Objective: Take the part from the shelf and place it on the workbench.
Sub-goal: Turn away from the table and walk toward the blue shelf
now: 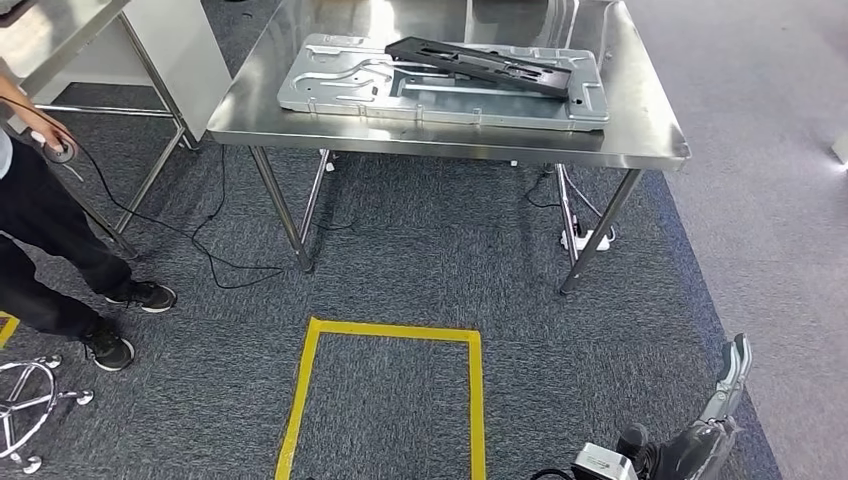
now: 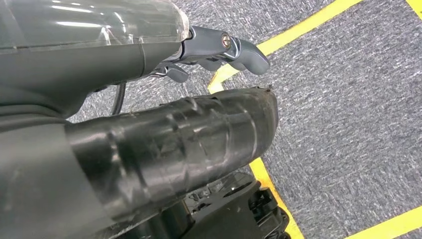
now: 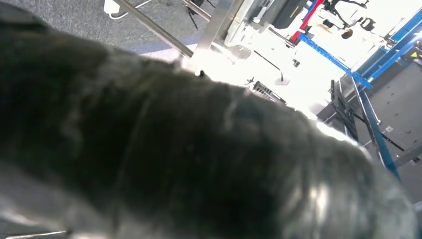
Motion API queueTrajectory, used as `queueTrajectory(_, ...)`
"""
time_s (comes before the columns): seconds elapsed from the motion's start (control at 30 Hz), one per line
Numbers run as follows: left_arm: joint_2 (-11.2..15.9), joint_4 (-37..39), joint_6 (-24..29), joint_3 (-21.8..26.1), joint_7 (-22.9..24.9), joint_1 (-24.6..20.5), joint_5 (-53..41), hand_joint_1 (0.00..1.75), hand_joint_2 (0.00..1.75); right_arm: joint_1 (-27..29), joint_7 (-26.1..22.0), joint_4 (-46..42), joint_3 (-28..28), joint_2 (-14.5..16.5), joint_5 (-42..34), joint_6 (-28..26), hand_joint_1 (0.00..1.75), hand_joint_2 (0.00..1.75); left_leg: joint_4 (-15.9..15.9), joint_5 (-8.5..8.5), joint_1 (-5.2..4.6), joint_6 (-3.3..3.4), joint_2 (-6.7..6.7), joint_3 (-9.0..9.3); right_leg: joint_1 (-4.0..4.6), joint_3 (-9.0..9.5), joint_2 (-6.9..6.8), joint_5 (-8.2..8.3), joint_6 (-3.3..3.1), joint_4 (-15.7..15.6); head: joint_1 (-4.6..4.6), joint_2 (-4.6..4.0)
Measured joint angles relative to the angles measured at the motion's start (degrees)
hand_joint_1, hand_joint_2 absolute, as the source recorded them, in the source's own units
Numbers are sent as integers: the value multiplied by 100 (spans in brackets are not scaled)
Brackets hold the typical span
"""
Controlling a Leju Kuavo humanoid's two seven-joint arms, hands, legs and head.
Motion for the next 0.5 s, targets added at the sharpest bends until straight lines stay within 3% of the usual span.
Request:
queueTrajectory(0.1,-7,0,1,0,-5,-3,-8,0,0,3,-1,-1,-2,-2,2,0,0,0,30,27,-15,-87,-2,-59,16,9,9,24,-73,-128,-3,0)
queueTrajectory(0.17,-10,0,1,0,-14,-3,-9,0,0,-2,-2,-2,-1,-2,3,0,0,0,165,-87,-2,-144,-19,-126,-5,-3,2,73,-147,-168,-5,0)
queueTrajectory(0.27,-10,0,-1,0,-31,2,-10,0,0,-6,-3,-1,0,-2,6,0,0,0,1098,-630,30,-218,-36,-537,-10,-55,-16,122,-222,-184,-9,0)
queueTrajectory(0.3,-10,0,-3,0,-35,9,-10,0,0,-4,-5,-1,0,-2,6,0,0,0,1435,-758,37,-234,-36,-681,-7,-74,-17,128,-228,-176,-8,0)
queueTrajectory(0.33,-10,0,-5,0,-40,18,-10,0,0,-3,-8,-1,0,-2,5,0,0,0,1614,-780,43,-244,-36,-751,-5,-90,-17,132,-231,-164,-9,0)
queueTrajectory(0.37,-10,0,-7,0,-44,24,-10,0,0,-2,-10,-1,0,-2,5,0,0,0,1578,-691,48,-247,-36,-719,-5,-102,-14,134,-230,-148,-9,0)
queueTrajectory(0.4,-10,0,-9,1,-48,28,-10,0,0,-2,-11,-1,0,-2,4,0,0,0,1322,-510,54,-243,-36,-583,-6,-107,-10,132,-227,-131,-9,0)
queueTrajectory(0.43,-10,0,-11,1,-51,29,-10,0,0,-2,-10,-1,0,-2,3,0,0,0,929,-305,59,-232,-37,-388,-6,-111,-6,129,-221,-114,-9,0)
queueTrajectory(0.5,-10,0,-12,2,-49,21,-10,0,0,-2,-9,-1,0,-2,0,0,0,0,266,-76,48,-199,-43,-78,13,-133,1,130,-177,-82,-7,0)
